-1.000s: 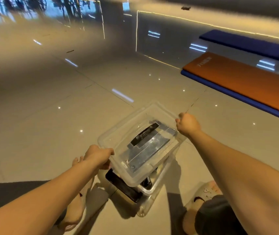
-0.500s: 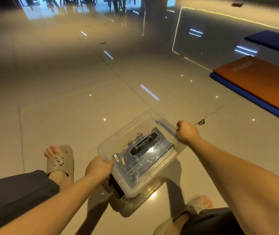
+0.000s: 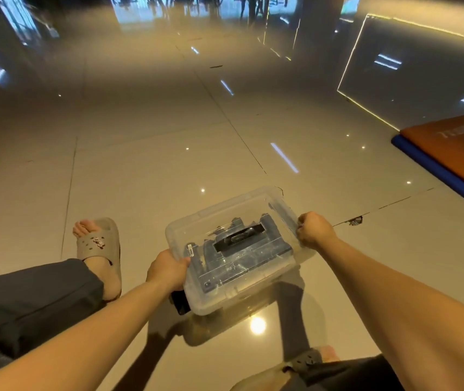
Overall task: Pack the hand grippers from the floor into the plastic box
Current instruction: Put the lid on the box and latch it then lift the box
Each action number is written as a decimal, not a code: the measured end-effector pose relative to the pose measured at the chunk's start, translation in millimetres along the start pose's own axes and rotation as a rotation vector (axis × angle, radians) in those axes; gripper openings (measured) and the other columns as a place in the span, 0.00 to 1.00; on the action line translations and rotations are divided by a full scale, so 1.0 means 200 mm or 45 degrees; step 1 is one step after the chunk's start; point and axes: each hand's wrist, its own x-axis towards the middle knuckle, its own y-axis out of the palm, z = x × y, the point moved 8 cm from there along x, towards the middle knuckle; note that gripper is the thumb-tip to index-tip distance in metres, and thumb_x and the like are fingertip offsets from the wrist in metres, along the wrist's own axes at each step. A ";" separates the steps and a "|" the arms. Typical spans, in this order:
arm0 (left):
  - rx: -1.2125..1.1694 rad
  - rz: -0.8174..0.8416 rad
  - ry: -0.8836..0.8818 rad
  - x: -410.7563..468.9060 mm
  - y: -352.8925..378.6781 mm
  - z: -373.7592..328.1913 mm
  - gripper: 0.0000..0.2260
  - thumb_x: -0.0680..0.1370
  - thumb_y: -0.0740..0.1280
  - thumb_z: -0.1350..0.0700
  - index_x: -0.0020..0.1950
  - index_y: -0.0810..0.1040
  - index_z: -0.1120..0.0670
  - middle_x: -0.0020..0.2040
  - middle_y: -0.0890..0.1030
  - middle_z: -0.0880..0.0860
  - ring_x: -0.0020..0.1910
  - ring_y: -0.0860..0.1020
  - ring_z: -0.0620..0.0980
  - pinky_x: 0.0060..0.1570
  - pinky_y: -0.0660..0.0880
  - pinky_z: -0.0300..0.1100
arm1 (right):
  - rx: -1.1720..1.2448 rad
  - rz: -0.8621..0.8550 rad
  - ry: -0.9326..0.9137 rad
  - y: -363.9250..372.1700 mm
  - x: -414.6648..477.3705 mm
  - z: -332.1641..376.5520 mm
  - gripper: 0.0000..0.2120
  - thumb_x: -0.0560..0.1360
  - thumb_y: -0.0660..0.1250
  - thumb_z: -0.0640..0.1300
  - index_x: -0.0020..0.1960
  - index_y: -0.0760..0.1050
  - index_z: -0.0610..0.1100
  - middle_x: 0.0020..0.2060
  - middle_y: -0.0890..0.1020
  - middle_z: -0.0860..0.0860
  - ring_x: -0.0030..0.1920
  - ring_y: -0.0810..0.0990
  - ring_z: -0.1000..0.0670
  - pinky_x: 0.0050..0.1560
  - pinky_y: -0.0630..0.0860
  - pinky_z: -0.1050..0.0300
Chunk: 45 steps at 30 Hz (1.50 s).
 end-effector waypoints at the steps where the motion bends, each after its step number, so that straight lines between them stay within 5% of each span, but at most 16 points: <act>1: -0.012 -0.005 0.002 0.02 -0.01 0.00 0.10 0.81 0.67 0.49 0.58 0.79 0.53 0.50 0.84 0.55 0.46 0.83 0.58 0.50 0.82 0.56 | 0.003 0.021 0.013 0.00 0.00 0.00 0.13 0.75 0.67 0.39 0.58 0.80 0.40 0.48 0.82 0.44 0.47 0.81 0.42 0.45 0.79 0.52; 6: 0.028 -0.087 0.114 0.14 -0.16 -0.10 0.10 0.82 0.64 0.52 0.62 0.79 0.48 0.54 0.83 0.54 0.49 0.81 0.58 0.52 0.80 0.53 | 0.328 0.327 0.133 0.07 -0.12 -0.02 0.13 0.73 0.71 0.37 0.55 0.77 0.32 0.48 0.83 0.38 0.41 0.86 0.38 0.37 0.85 0.44; 10: 0.155 -0.216 0.216 0.20 -0.27 -0.12 0.16 0.84 0.63 0.52 0.70 0.77 0.51 0.61 0.83 0.58 0.54 0.78 0.61 0.49 0.72 0.48 | 0.479 0.681 0.080 0.16 -0.26 -0.02 0.15 0.73 0.76 0.43 0.54 0.80 0.33 0.45 0.87 0.41 0.41 0.88 0.43 0.43 0.85 0.48; 14: 0.007 -0.120 0.185 0.22 -0.27 -0.05 0.19 0.83 0.65 0.51 0.74 0.74 0.51 0.65 0.80 0.58 0.60 0.78 0.61 0.60 0.76 0.54 | 0.404 0.705 0.047 0.17 -0.23 -0.08 0.29 0.67 0.79 0.59 0.57 0.81 0.38 0.52 0.85 0.45 0.49 0.85 0.45 0.54 0.82 0.47; 19: -0.267 0.054 -0.209 0.21 -0.21 0.16 0.40 0.78 0.66 0.35 0.81 0.59 0.57 0.77 0.68 0.60 0.72 0.70 0.63 0.68 0.68 0.59 | 0.447 0.730 0.173 0.21 -0.20 -0.15 0.52 0.63 0.80 0.62 0.76 0.61 0.41 0.73 0.70 0.43 0.70 0.71 0.40 0.66 0.72 0.38; 22: -0.339 0.142 -0.250 0.20 -0.20 0.19 0.36 0.77 0.67 0.34 0.72 0.71 0.62 0.63 0.79 0.60 0.56 0.77 0.58 0.55 0.73 0.53 | 0.618 0.778 0.200 0.26 -0.23 -0.13 0.42 0.64 0.80 0.57 0.71 0.68 0.43 0.69 0.75 0.44 0.66 0.75 0.42 0.66 0.73 0.38; 26: 0.004 -0.087 -0.026 0.23 -0.30 0.09 0.27 0.78 0.70 0.39 0.63 0.75 0.61 0.51 0.81 0.56 0.48 0.80 0.57 0.48 0.79 0.53 | 0.638 0.682 0.172 0.22 -0.23 -0.09 0.31 0.67 0.79 0.52 0.64 0.73 0.42 0.57 0.81 0.46 0.58 0.80 0.44 0.59 0.79 0.43; 29: 0.385 -0.165 0.082 0.20 -0.28 0.00 0.20 0.81 0.65 0.45 0.61 0.74 0.60 0.50 0.79 0.57 0.46 0.79 0.57 0.42 0.76 0.48 | 0.583 0.571 0.150 0.19 -0.24 -0.01 0.27 0.68 0.78 0.47 0.62 0.70 0.41 0.55 0.80 0.44 0.56 0.81 0.43 0.56 0.81 0.44; 36: 0.620 -0.183 0.129 0.16 -0.26 -0.06 0.13 0.84 0.62 0.50 0.59 0.74 0.60 0.49 0.78 0.57 0.45 0.77 0.55 0.41 0.73 0.47 | 0.392 0.385 0.154 0.19 -0.28 0.06 0.18 0.75 0.72 0.43 0.59 0.70 0.40 0.56 0.79 0.41 0.53 0.82 0.40 0.49 0.84 0.43; 45: 0.634 -0.191 0.138 0.14 -0.25 -0.06 0.12 0.84 0.61 0.51 0.59 0.74 0.59 0.52 0.79 0.57 0.46 0.76 0.56 0.42 0.72 0.46 | 0.222 0.326 0.100 0.19 -0.29 0.12 0.14 0.77 0.71 0.46 0.57 0.69 0.44 0.56 0.79 0.42 0.54 0.81 0.40 0.50 0.84 0.46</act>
